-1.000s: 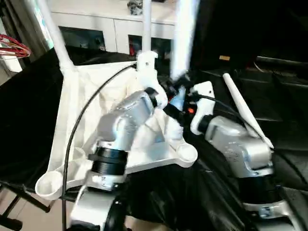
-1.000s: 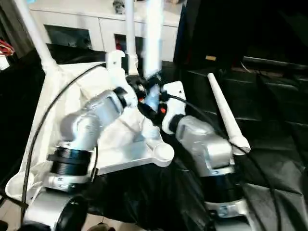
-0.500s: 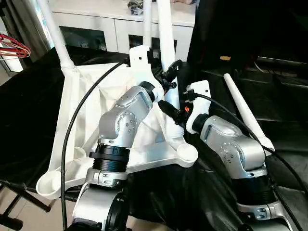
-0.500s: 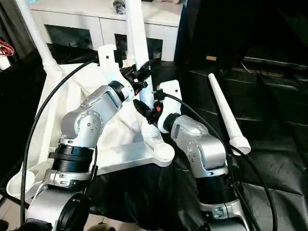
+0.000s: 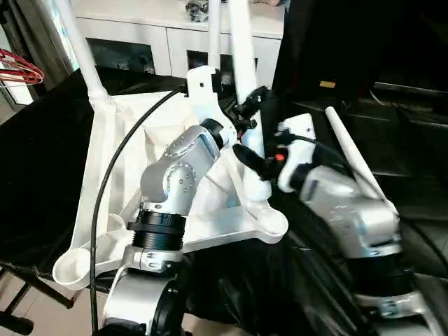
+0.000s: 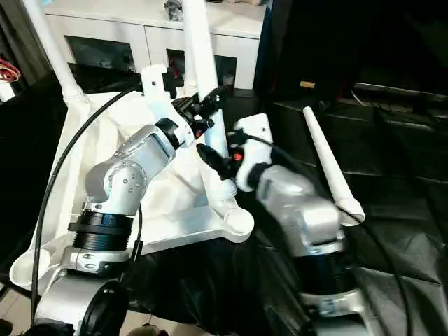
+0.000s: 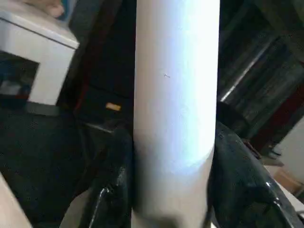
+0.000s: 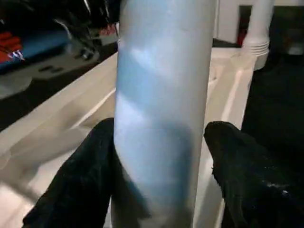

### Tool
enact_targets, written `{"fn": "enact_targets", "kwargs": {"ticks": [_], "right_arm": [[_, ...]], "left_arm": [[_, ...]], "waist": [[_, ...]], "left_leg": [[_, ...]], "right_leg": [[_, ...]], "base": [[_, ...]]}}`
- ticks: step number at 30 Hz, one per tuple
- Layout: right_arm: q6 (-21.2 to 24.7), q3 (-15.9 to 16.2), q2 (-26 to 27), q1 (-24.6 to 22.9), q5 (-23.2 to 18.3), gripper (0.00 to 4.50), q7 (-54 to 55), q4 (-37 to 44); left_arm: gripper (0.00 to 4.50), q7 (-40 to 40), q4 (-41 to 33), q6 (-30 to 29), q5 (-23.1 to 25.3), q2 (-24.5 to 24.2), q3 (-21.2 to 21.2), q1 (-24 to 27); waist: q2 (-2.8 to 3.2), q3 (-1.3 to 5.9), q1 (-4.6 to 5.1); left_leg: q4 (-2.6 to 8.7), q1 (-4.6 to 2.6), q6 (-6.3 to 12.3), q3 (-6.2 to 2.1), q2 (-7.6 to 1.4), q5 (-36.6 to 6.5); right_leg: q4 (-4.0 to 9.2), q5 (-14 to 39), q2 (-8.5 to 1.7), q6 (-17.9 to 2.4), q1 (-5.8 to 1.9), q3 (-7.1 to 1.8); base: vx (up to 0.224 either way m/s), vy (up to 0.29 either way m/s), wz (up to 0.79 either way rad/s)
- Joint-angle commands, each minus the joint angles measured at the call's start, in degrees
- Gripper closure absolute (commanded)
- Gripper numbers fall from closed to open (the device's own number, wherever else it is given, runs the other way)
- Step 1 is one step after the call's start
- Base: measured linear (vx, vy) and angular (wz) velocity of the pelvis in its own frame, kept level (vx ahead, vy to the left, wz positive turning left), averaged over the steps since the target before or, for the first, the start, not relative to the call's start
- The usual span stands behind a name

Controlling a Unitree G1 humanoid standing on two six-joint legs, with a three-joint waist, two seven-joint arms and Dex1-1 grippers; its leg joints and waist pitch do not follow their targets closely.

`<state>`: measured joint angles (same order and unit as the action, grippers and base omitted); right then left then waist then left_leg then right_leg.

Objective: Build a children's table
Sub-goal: Pick table leg

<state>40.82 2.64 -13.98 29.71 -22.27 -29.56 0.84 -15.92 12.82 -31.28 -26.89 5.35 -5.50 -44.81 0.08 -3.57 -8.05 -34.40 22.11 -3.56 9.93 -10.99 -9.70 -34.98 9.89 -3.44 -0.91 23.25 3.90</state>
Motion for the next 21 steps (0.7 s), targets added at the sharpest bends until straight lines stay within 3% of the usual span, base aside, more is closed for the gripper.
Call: {"fn": "enact_targets", "kwargs": {"ticks": [1, 12, 21], "right_arm": [[2.0, -0.5, -1.6, 0.6, -0.9, 1.04, -2.5, 1.7], [4.9, -0.2, -8.5, 2.0, -3.1, 0.03, -9.7, 1.5], [7.7, 0.4, -9.9, 3.0, -4.0, 0.0, -11.6, -0.1]], "left_arm": [[2.67, -1.2, -2.0, -0.5, -0.5, -0.5, 0.6, 0.0], [2.67, -6.0, -3.6, -1.3, -0.9, -2.3, 3.2, -0.2], [2.67, -8.7, -4.8, -0.9, 0.2, -3.1, 5.7, 0.2]], "waist": [[-0.52, 4.54, 0.15], [-0.76, 4.59, 0.06], [-1.0, 4.57, 0.09]], "left_leg": [[3.58, -0.84, 0.58, -0.65, -1.82, -7.7], [3.37, -0.86, 1.25, -0.6, -1.86, -6.9], [3.26, -0.83, 1.59, -0.49, -1.84, -6.3]], "right_leg": [[4.17, 10.8, -4.44, -6.8, -3.44, -2.77], [4.21, 11.9, -4.48, -7.7, -3.44, -2.69], [4.14, 11.9, -4.48, -8.3, -3.41, -2.66]], "base": [[0.0, 0.0, 0.0], [0.0, 0.0, 0.0], [0.0, 0.0, 0.0]]}}
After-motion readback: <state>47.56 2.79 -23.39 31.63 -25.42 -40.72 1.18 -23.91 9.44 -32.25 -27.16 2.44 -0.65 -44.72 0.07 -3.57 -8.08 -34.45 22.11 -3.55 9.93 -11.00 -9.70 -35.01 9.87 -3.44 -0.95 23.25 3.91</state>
